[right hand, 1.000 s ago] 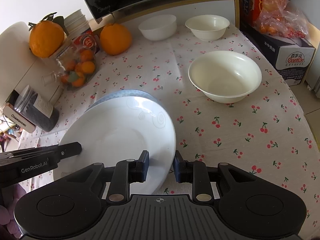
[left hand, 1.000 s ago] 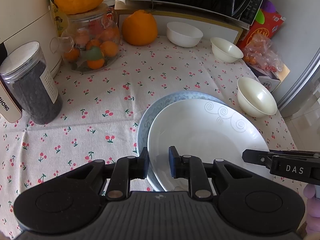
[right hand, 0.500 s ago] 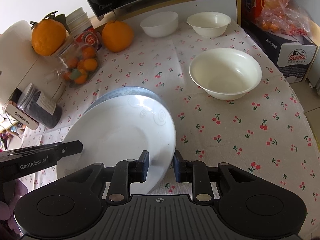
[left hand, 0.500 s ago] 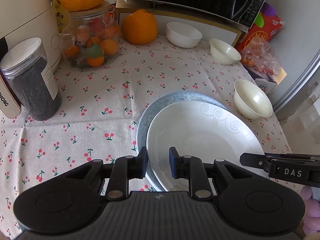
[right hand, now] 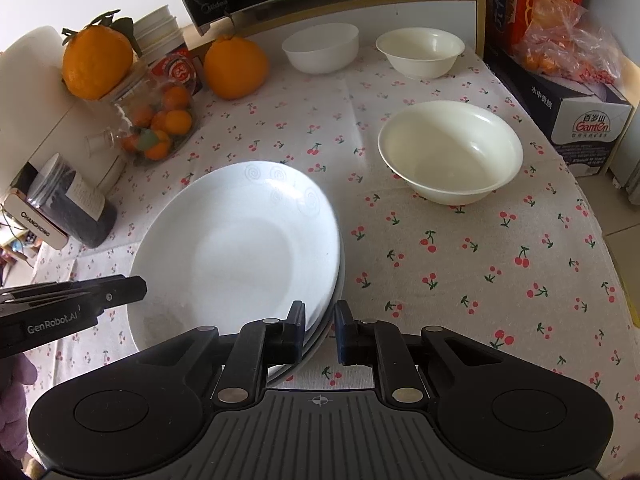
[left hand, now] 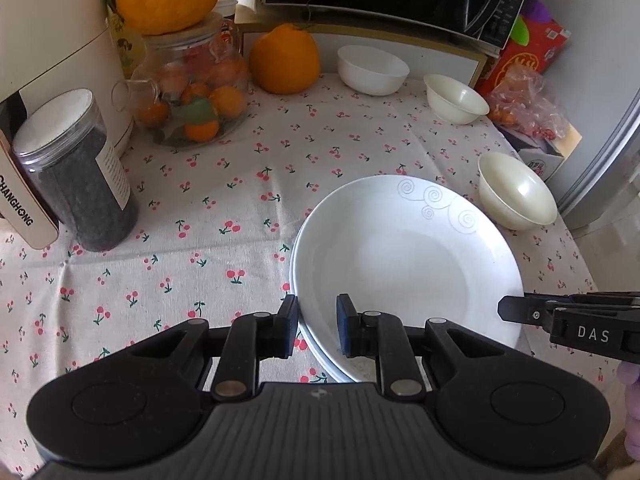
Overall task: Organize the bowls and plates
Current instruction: 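Open both tools to release the white plate on the stack, then move both tools to the small white bowl beside the orange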
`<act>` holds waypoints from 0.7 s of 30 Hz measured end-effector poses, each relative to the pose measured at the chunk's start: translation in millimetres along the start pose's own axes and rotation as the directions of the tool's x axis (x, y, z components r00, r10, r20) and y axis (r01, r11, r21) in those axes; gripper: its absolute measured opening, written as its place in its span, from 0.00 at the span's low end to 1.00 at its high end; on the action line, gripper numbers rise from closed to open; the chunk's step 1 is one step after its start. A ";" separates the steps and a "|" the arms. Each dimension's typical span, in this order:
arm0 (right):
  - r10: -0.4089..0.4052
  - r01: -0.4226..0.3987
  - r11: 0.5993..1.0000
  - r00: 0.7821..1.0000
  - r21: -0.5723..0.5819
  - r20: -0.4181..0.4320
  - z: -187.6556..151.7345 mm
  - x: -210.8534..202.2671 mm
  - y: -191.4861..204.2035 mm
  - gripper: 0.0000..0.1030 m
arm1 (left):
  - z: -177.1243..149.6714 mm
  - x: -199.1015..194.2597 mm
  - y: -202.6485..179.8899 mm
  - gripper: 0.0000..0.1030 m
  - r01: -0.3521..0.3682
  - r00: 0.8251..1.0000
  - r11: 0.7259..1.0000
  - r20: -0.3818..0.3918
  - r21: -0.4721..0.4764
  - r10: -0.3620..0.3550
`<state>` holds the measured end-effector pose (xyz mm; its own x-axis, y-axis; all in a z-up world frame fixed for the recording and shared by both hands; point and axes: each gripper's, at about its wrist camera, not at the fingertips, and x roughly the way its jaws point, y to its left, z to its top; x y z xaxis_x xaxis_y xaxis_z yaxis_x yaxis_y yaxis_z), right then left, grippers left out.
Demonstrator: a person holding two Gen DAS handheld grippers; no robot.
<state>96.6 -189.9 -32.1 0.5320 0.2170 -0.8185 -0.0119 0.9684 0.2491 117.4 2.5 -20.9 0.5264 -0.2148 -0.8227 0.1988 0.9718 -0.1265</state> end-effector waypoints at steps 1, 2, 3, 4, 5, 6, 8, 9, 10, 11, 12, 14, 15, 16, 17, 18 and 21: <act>0.000 0.000 1.000 1.000 -0.005 0.000 -0.2 -0.2 0.6 0.15 | 0.2 0.2 -0.1 0.17 -0.001 1.000 1.000 0.000 0.000 0.001; 0.002 -0.002 1.000 1.000 -0.009 -0.001 -0.2 -0.2 0.9 0.15 | 0.3 0.0 -0.3 0.18 -0.001 1.000 1.000 0.001 -0.001 0.001; 0.013 -0.013 1.000 1.000 -0.006 -0.005 -0.1 -0.2 0.1 0.18 | 0.5 -0.1 0.1 0.20 0.003 1.000 1.000 0.001 -0.003 -0.003; 0.022 -0.022 1.000 1.000 0.005 -0.007 0.1 -0.8 -0.6 0.20 | 0.2 -0.6 0.0 0.22 0.006 1.000 1.000 0.002 -0.007 -0.006; 0.028 -0.028 1.000 1.000 0.014 -0.011 0.6 -1.2 -1.6 0.20 | 0.4 -0.6 0.0 0.24 0.009 1.000 1.000 0.004 -0.008 -0.009; 0.032 -0.031 0.999 0.999 0.018 -0.014 1.6 -1.4 -1.9 0.20 | 0.6 -0.8 -0.5 0.24 0.008 1.000 1.000 0.007 -0.007 -0.008; 0.043 -0.042 0.999 0.999 0.026 -0.017 2.8 -2.5 -3.7 0.21 | 0.7 -0.7 -1.8 0.25 0.004 1.000 1.000 0.010 -0.002 -0.004; 0.048 -0.047 0.998 0.999 0.029 -0.019 3.5 -2.8 -4.1 0.22 | 0.9 -0.8 -2.3 0.29 0.004 1.000 1.000 0.011 -0.002 -0.004; 0.055 -0.055 0.998 0.998 0.032 -0.020 4.3 -3.4 -4.3 0.23 | 1.1 -0.8 -2.8 0.31 0.003 1.000 1.000 0.013 -0.003 -0.003; 0.063 -0.062 0.997 0.998 0.035 -0.019 5.1 -4.1 -4.3 0.24 | 1.1 -1.0 -3.5 0.34 0.001 1.000 1.000 0.015 -0.004 -0.001; 0.070 -0.069 0.997 0.997 0.037 -0.018 5.7 -4.9 -4.0 0.27 | 1.4 -1.3 -4.1 0.38 -0.001 1.000 1.000 0.018 -0.004 0.001; 0.080 -0.079 0.996 0.997 0.041 -0.013 7.8 -7.1 -3.3 0.34 | 2.0 -2.3 -5.7 0.47 -0.005 1.000 1.000 0.025 -0.006 0.005; 0.086 -0.085 0.995 0.996 0.043 -0.008 8.8 -8.7 -3.1 0.39 | 2.6 -2.7 -6.9 0.54 -0.005 1.000 1.000 0.029 -0.006 0.006; 0.093 -0.093 0.995 0.996 0.046 -0.003 10.7 -10.7 -3.4 0.46 | 3.4 -3.0 -7.9 0.57 -0.006 0.999 1.000 0.034 -0.005 0.007; 0.100 -0.100 0.994 0.995 0.048 0.004 12.8 -13.0 -3.7 0.50 | 4.4 -3.5 -9.3 0.64 -0.009 0.999 1.000 0.040 -0.004 0.009; 0.106 -0.106 0.993 0.994 0.048 0.010 15.1 -15.2 -4.0 0.56 | 5.7 -4.0 -10.8 0.70 -0.012 0.999 1.000 0.048 -0.002 0.013; 0.120 -0.121 0.992 0.992 0.041 0.031 25.1 -23.0 -6.0 0.62 | 10.0 -3.8 -15.3 0.82 -0.024 0.998 1.000 0.065 0.014 0.023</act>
<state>105.7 -203.8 -1.8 0.5531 0.3275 -0.7660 -0.0411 0.9291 0.3675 120.6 -12.5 -10.2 0.5831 -0.1986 -0.7878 0.1978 0.9752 -0.0994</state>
